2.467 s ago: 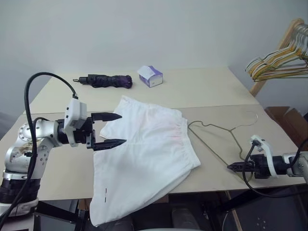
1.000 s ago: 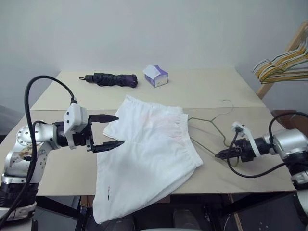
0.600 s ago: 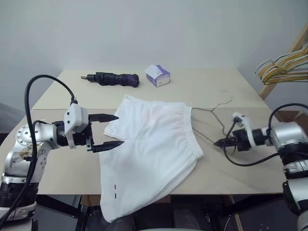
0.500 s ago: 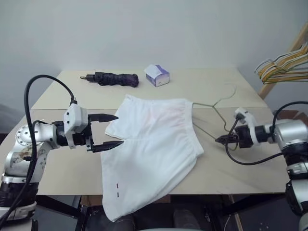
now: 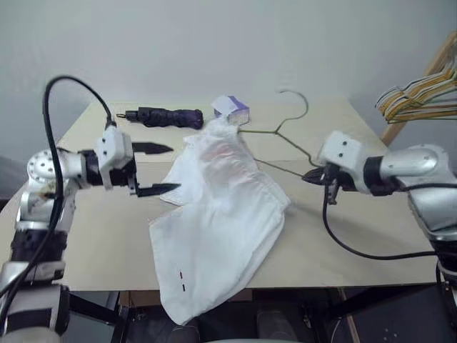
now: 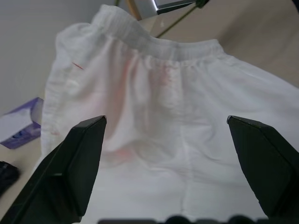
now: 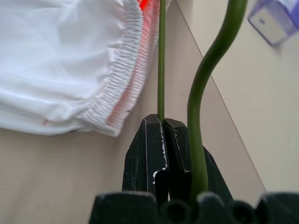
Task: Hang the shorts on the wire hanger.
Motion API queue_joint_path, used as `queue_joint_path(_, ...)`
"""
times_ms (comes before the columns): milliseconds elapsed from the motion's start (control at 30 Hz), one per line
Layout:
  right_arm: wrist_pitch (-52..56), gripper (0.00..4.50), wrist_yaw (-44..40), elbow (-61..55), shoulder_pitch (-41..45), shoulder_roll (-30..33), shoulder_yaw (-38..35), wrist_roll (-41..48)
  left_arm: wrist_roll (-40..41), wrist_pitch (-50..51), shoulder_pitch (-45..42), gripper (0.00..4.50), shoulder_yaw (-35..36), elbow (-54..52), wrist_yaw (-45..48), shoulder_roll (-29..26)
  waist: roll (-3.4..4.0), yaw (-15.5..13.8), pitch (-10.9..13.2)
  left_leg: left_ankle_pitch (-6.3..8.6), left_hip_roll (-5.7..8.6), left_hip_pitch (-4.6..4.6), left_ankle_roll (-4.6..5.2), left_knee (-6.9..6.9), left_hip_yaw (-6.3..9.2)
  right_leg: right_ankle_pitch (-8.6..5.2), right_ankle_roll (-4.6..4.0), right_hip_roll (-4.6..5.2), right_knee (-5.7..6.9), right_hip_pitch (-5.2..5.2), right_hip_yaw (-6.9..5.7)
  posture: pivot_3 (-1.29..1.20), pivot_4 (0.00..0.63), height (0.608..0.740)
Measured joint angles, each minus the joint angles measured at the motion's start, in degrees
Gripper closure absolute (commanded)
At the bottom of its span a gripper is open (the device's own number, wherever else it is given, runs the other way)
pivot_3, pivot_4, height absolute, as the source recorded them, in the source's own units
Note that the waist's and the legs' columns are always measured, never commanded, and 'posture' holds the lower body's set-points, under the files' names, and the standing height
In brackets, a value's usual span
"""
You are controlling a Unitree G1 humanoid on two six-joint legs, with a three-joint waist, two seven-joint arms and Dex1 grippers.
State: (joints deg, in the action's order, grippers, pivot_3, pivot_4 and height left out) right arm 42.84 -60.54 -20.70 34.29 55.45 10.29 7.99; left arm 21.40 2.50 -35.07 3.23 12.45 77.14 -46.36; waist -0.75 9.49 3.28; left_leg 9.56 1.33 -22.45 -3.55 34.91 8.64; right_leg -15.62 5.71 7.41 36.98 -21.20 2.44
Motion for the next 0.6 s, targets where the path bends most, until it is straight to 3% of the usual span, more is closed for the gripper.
queue_joint_path(200,0.3,4.5,-0.6,-5.0,-0.7,0.0,4.4,-0.1,-4.8,-9.0,-10.8,0.02,-3.9,11.2,6.0,0.9,0.0,1.0,0.0,0.0,0.0,-0.02,0.0,-0.01,0.0,0.0,0.0,0.0,-0.02,-0.01,0.0,-0.19,0.0,0.74)
queue_joint_path(433,0.4,4.5,-2.4,-6.5,1.1,0.0,7.8,0.0,-9.5,-16.6,-15.1,0.02,-11.3,16.6,14.2,4.0,-0.01,2.4,0.0,0.0,0.0,0.0,0.01,-0.01,0.02,0.0,0.01,0.0,0.01,0.0,-0.01,-0.19,0.0,0.74)
queue_joint_path(600,1.2,4.5,-2.9,-6.4,2.0,-1.2,8.7,0.1,-17.6,-23.6,-18.4,0.02,-17.9,24.9,13.9,8.2,-0.01,2.7,0.0,-0.01,0.0,0.0,0.01,0.01,0.05,0.01,0.02,0.0,0.02,0.01,-0.02,-0.21,0.0,0.74)
